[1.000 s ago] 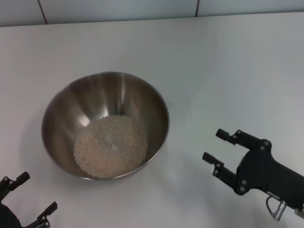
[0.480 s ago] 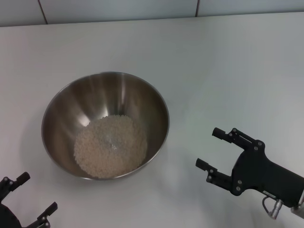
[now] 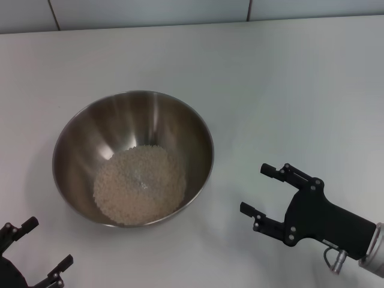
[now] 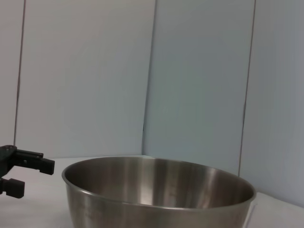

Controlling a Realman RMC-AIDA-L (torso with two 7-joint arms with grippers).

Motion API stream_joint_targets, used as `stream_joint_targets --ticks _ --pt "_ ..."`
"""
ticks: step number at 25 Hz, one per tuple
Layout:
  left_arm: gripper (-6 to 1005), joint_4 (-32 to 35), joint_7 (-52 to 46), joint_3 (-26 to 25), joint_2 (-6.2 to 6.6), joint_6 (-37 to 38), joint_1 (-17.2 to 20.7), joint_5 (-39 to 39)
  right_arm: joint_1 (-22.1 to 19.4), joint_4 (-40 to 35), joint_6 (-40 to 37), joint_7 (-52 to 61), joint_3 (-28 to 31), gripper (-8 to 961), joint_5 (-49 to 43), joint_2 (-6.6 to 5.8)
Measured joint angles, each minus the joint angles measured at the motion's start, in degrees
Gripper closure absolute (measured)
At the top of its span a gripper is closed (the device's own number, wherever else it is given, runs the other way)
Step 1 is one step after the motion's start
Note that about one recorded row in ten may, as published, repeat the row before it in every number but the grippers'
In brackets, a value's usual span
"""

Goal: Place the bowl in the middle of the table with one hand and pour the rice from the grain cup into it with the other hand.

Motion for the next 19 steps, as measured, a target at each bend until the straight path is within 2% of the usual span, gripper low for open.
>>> stream_joint_targets --ticks 19 --pt "157 0.0 -0.3 0.1 0.00 0.0 0.0 0.0 0.1 0.4 0.4 -0.4 -0.8 192 -0.3 -0.03"
